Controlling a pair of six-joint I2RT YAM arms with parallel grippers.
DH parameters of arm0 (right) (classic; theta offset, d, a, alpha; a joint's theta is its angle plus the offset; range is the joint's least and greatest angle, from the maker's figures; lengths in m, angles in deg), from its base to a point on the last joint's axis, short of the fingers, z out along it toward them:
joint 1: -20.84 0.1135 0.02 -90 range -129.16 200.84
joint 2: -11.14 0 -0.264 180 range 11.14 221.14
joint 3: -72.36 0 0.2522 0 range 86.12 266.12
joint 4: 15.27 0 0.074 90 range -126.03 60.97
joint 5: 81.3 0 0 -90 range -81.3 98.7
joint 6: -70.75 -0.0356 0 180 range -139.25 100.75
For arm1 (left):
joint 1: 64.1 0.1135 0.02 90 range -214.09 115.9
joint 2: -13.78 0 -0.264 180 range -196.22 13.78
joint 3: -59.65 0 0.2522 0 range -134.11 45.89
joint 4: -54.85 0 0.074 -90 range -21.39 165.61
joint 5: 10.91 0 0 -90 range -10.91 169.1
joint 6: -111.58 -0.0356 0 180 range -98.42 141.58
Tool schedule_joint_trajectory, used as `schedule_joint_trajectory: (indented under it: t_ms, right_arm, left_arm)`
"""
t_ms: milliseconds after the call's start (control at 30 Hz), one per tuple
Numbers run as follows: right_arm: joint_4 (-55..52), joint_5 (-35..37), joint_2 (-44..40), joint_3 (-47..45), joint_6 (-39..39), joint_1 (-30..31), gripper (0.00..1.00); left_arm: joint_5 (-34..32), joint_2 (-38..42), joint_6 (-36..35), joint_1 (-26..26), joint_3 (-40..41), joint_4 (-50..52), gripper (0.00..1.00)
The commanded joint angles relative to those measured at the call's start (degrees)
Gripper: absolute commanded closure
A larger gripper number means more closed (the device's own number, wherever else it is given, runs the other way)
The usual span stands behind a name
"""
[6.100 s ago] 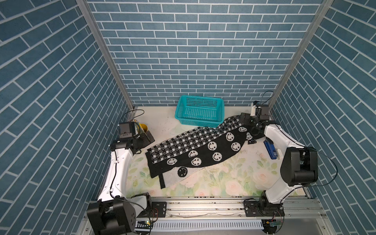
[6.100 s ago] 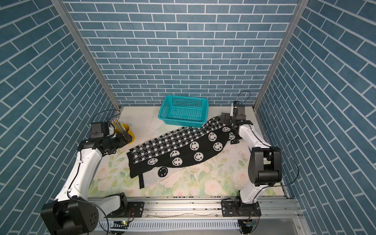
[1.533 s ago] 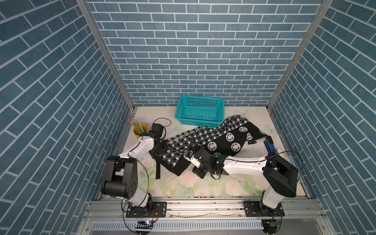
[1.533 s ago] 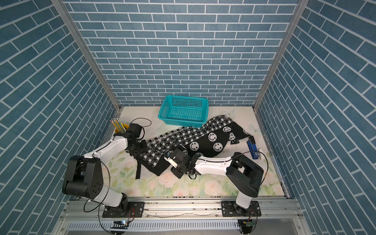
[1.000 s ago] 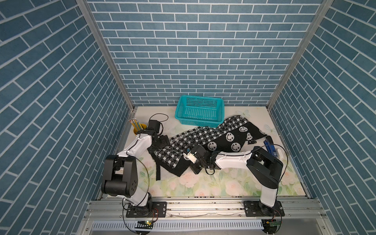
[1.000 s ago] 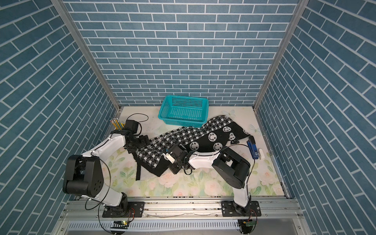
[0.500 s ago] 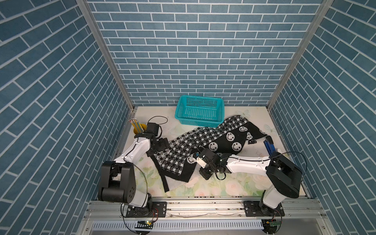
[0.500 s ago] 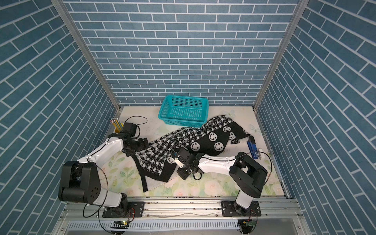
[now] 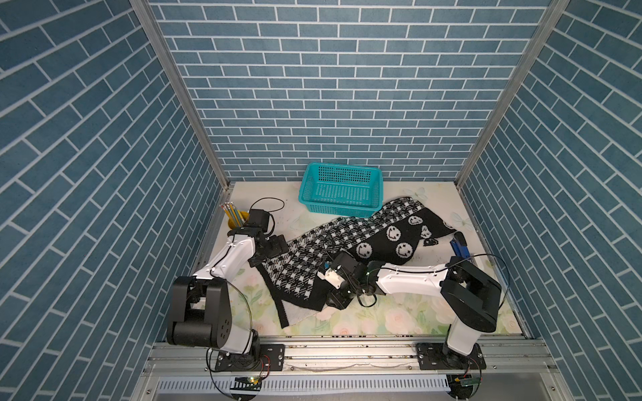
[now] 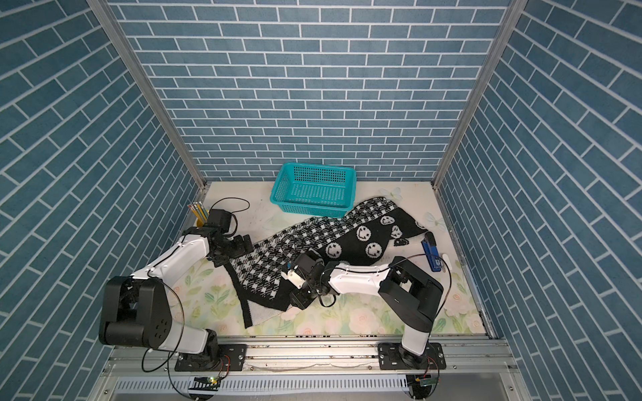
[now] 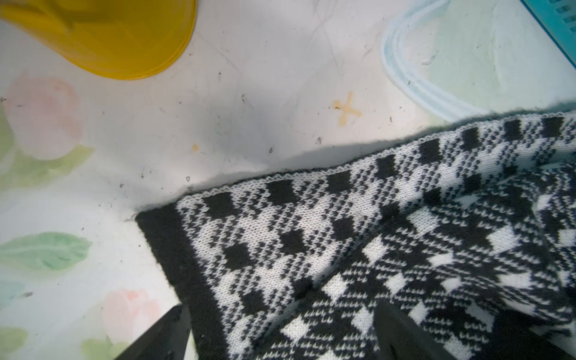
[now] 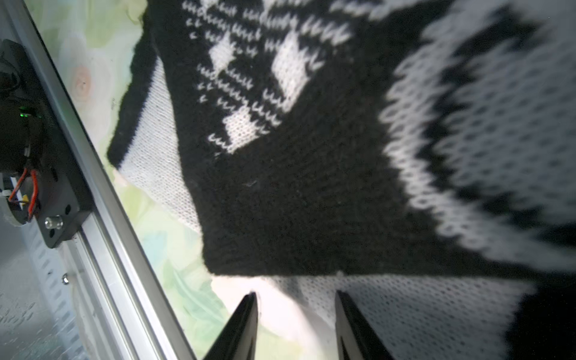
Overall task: Roll up the scarf and place it into the basket
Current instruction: Flatten out the scarf at the center of the board.
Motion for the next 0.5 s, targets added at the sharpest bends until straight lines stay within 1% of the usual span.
schedule_joint_trajectory:
  t_ms: [0, 267, 400, 433, 467]
  right_arm:
    - [2.8, -1.5, 2.5, 3.1, -0.7, -0.8, 0.55]
    - [3.6, -2.5, 6.9, 7.7, 0.1, -1.5, 0.56]
    - [4.0, -3.4, 6.8, 8.4, 0.0, -1.8, 0.57]
    - [4.3, -3.4, 6.8, 8.3, -0.2, -1.8, 0.59]
    - [4.6, -3.4, 7.0, 8.4, -0.3, -2.1, 0.65]
  left_arm:
    - [-0.2, 1.0, -1.3, 0.6, 0.6, 0.4, 0.02]
    - [0.3, 1.5, -1.5, 1.0, 2.1, -0.4, 0.02]
    - [0.5, 1.7, -1.7, 1.2, 2.5, -0.6, 0.02]
    - [0.5, 1.7, -1.8, 1.3, 2.5, -0.7, 0.02]
    - [0.5, 1.6, -1.8, 1.3, 2.6, -0.9, 0.02]
